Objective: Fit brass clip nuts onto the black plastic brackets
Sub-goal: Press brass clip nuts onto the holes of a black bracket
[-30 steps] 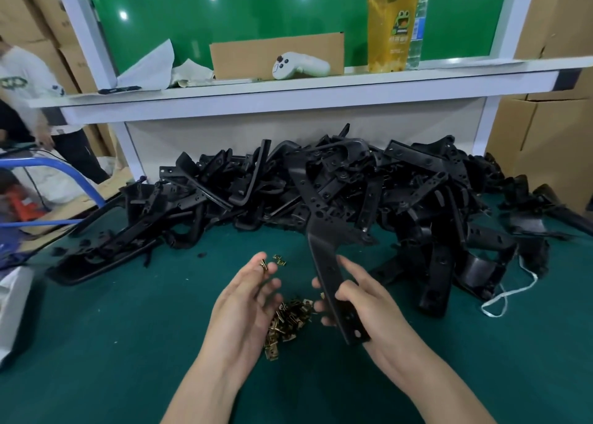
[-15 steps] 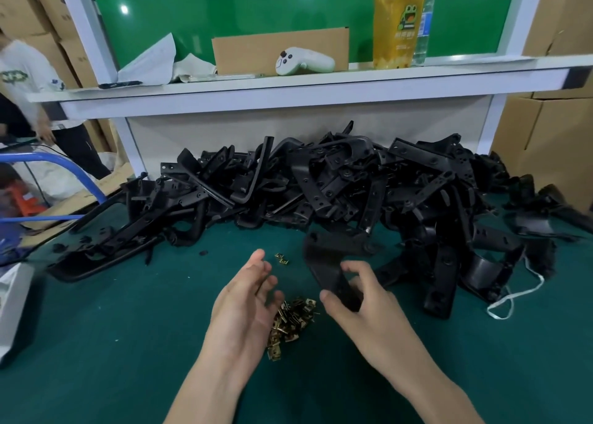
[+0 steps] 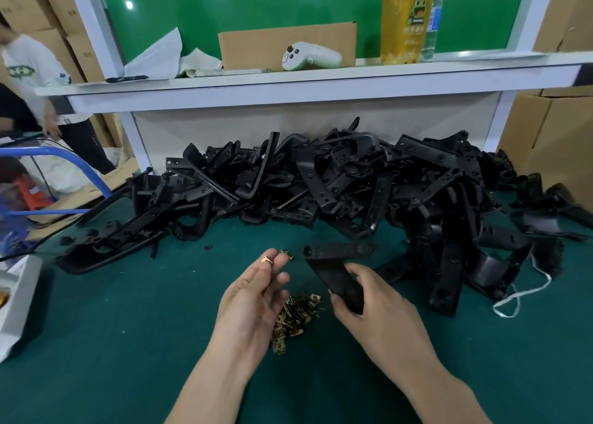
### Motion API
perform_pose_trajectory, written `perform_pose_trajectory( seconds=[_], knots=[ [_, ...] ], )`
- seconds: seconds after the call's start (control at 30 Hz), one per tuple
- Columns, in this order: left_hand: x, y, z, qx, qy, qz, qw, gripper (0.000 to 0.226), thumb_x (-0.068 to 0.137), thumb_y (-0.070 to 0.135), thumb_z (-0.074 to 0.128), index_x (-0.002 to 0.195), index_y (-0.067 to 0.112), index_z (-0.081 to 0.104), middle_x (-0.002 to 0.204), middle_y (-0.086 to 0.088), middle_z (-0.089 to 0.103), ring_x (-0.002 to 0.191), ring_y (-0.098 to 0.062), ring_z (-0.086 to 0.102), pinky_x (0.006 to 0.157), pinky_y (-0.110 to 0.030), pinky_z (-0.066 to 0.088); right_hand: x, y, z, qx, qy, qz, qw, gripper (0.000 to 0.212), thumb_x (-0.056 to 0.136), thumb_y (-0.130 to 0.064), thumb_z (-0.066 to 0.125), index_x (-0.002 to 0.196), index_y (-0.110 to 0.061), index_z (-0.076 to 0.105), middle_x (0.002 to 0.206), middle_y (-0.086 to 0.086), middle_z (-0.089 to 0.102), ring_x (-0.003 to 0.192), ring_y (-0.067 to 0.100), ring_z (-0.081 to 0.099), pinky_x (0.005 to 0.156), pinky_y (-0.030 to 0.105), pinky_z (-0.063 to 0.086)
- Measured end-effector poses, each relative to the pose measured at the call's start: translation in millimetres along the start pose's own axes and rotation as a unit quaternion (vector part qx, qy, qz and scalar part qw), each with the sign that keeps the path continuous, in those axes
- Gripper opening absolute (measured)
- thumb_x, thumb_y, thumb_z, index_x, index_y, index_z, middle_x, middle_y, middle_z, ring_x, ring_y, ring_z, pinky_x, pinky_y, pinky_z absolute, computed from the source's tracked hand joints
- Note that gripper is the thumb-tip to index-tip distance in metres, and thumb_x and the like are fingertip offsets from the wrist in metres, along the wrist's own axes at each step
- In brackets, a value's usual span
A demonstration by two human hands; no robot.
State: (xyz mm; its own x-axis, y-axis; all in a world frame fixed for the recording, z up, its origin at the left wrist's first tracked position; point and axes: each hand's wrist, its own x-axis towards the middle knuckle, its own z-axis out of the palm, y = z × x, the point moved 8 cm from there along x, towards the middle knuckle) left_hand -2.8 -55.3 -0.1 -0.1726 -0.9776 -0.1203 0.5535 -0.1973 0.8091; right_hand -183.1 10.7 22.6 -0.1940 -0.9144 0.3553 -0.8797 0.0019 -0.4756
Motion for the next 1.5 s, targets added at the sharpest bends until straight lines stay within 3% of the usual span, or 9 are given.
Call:
perform_pose_trajectory(
  seconds=[0.13,0.23,0.4,0.5,0.57,0.73,0.9,1.5],
  knots=[
    [0,5,-2,0.017,0.014,0.035,0.999,0.018,0.1,0.019,0.057,0.118,0.017,0.061,0.113,-0.003,0.076,0.073,-0.009,0.068,0.068,-0.025,0.054,3,-3,0,-0.032,0.004,-0.021,0.999,0.053,0.093,-0.053,0.052,0.142,-0.031,0.046,0.113,-0.02,0.054,0.097,0.004,0.057,0.071,0.019,0.043],
    [0,7,-3,0.03,0.017,0.048,0.998,0.016,0.099,0.021,0.059,0.114,0.018,0.063,0.105,0.0,0.077,0.072,-0.009,0.066,0.065,-0.024,0.054,3,-3,-1,-0.04,0.013,-0.026,0.999,0.052,0.091,-0.045,0.061,0.139,-0.025,0.055,0.105,-0.014,0.06,0.087,0.01,0.058,0.074,0.023,0.042],
    [0,13,-4,0.102,0.029,0.096,0.99,0.021,0.102,0.019,0.056,0.118,0.018,0.069,0.093,0.002,0.074,0.076,-0.009,0.066,0.065,-0.022,0.054,1,-4,9,-0.031,-0.009,-0.064,0.997,0.055,0.09,-0.037,0.065,0.142,-0.027,0.052,0.109,-0.014,0.061,0.098,0.012,0.054,0.089,0.029,0.043],
    [-4,17,0,0.169,0.033,0.139,0.975,0.018,0.101,0.019,0.058,0.117,0.018,0.067,0.095,-0.001,0.077,0.085,-0.011,0.07,0.079,-0.022,0.052,0,-5,19,-0.038,-0.046,-0.086,0.994,0.05,0.093,-0.043,0.054,0.141,-0.036,0.046,0.11,-0.019,0.054,0.101,0.009,0.045,0.093,0.026,0.037],
    [-8,18,7,0.203,0.026,0.153,0.967,0.014,0.1,0.017,0.06,0.111,0.018,0.069,0.093,-0.003,0.077,0.089,-0.012,0.072,0.083,-0.021,0.053,0,-6,19,-0.031,-0.041,-0.092,0.994,0.043,0.094,-0.05,0.048,0.135,-0.039,0.052,0.105,-0.021,0.055,0.099,0.009,0.045,0.09,0.026,0.037],
    [-16,13,23,0.274,-0.011,0.162,0.948,0.016,0.098,0.016,0.063,0.1,0.025,0.075,0.088,0.006,0.077,0.083,-0.002,0.071,0.071,-0.008,0.049,1,-6,19,-0.018,-0.03,-0.086,0.996,0.054,0.093,-0.068,0.029,0.127,-0.04,0.06,0.103,-0.02,0.06,0.097,0.01,0.046,0.088,0.03,0.038],
    [-16,12,25,0.281,-0.013,0.155,0.947,0.017,0.098,0.016,0.064,0.097,0.027,0.076,0.087,0.009,0.077,0.082,0.0,0.07,0.07,-0.008,0.048,1,-7,19,0.005,-0.017,-0.079,0.997,0.064,0.09,-0.074,0.021,0.122,-0.04,0.064,0.101,-0.022,0.061,0.095,0.007,0.045,0.089,0.029,0.037],
    [-18,9,32,0.312,-0.024,0.165,0.935,0.023,0.099,0.022,0.063,0.095,0.039,0.076,0.085,0.012,0.076,0.08,0.002,0.067,0.069,-0.008,0.047,1,-13,16,0.003,-0.02,-0.085,0.996,0.048,0.093,-0.068,0.032,0.12,-0.044,0.064,0.096,-0.023,0.058,0.09,0.002,0.038,0.086,0.028,0.035]
  ],
)
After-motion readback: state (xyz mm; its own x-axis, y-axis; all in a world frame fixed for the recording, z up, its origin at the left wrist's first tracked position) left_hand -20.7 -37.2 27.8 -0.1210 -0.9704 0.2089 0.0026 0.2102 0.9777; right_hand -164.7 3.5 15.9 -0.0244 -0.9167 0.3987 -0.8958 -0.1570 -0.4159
